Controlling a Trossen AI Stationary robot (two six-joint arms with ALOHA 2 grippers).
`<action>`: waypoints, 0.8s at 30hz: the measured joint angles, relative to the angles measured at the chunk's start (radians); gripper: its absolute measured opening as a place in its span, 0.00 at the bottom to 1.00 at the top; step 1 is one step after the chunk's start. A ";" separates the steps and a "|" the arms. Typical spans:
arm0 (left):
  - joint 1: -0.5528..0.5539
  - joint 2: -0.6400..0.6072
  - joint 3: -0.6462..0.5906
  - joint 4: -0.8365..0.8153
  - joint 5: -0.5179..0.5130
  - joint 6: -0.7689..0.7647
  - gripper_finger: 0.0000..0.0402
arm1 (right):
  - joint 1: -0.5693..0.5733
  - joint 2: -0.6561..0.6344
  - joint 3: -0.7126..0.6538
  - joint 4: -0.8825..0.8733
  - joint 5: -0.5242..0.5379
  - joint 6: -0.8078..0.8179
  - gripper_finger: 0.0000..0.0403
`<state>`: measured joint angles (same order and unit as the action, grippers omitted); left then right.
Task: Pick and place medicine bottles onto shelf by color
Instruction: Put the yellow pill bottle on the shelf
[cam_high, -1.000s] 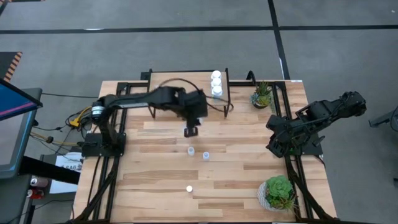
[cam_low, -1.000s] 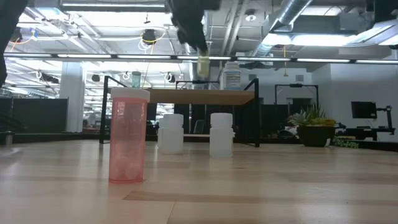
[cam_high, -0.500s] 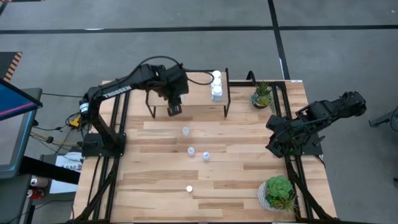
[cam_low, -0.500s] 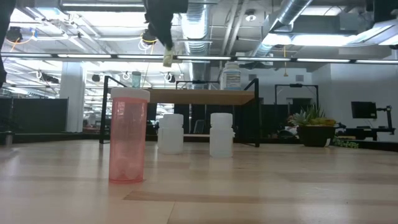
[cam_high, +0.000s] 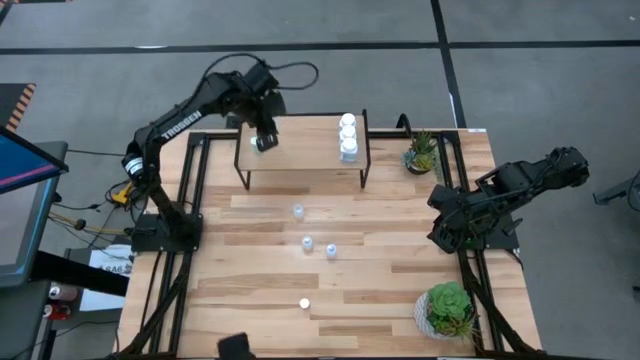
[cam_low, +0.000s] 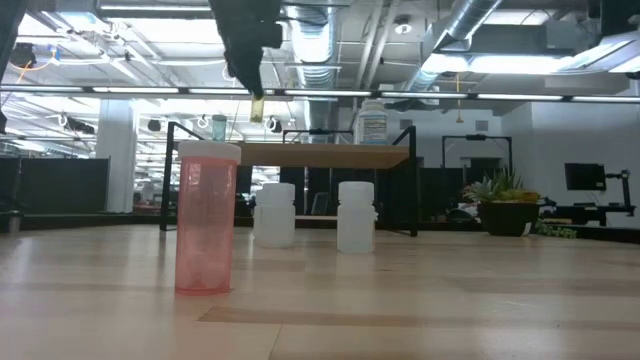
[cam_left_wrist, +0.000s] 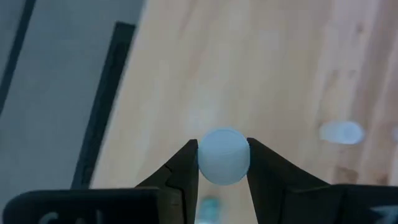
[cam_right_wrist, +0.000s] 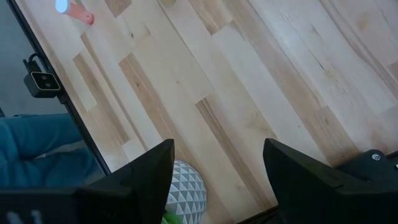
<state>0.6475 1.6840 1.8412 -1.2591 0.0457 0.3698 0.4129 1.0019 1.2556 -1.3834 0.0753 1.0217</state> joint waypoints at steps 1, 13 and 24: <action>0.021 0.000 0.000 -0.002 0.001 0.010 0.22 | 0.000 0.000 0.000 0.000 0.000 0.000 0.67; 0.205 0.003 0.000 -0.012 0.083 0.115 0.22 | -0.001 0.000 0.000 0.010 0.002 0.000 0.67; 0.258 0.004 -0.123 -0.021 0.089 0.136 0.22 | -0.001 0.000 0.000 0.021 0.002 0.002 0.67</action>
<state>0.9058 1.6878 1.7184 -1.2800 0.1343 0.5060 0.4118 1.0019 1.2556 -1.3628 0.0772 1.0237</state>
